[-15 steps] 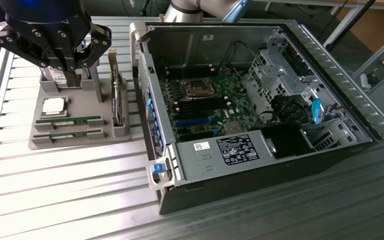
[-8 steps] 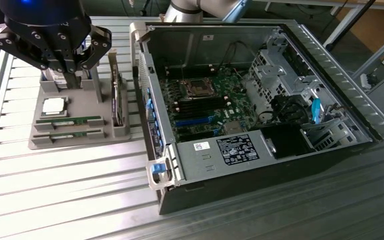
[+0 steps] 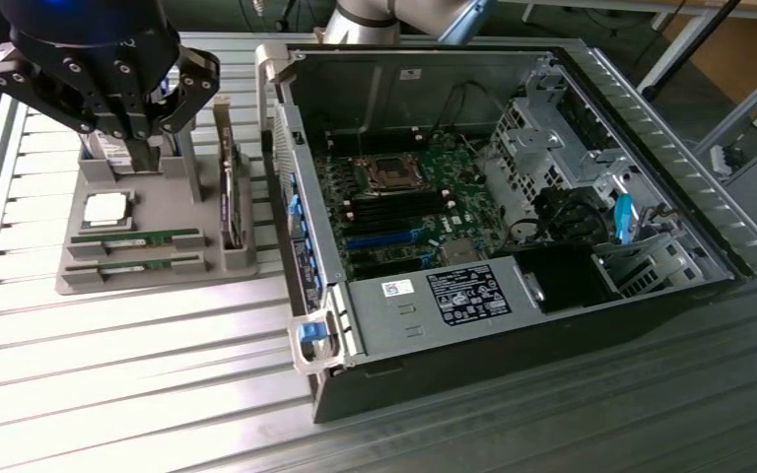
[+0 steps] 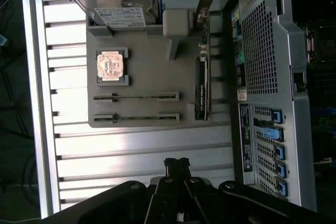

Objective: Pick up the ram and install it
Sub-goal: 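Reach for the ram, then pick up the ram and move it above insertion slot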

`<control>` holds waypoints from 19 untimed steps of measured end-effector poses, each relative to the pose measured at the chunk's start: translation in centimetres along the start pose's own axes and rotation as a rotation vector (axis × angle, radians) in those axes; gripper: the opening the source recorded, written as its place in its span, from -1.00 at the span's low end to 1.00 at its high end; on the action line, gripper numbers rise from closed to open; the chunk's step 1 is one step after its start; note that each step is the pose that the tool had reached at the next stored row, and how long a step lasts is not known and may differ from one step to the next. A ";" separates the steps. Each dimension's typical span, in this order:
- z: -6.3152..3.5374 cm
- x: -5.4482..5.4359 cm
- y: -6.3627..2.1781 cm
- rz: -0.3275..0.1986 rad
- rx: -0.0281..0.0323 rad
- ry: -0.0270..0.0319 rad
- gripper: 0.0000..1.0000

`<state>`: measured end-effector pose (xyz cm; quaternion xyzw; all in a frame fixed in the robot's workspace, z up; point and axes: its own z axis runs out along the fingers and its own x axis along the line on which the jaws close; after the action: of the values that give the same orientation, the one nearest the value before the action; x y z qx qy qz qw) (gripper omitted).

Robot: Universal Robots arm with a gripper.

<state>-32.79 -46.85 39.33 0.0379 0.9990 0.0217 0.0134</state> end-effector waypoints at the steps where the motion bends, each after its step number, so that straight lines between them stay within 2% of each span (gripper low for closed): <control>1: 0.03 0.0 0.52 0.000 0.0000 0.0000 -0.82; 5: 0.06 0.1 1.27 0.000 0.0000 0.0000 -0.82; 14: 0.06 0.1 1.28 -0.001 0.0001 0.0000 -0.82; 19: 0.06 0.1 1.28 -0.059 -0.0014 0.0026 -0.82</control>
<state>-32.80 -45.57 39.33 0.0083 0.9996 0.0220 0.0128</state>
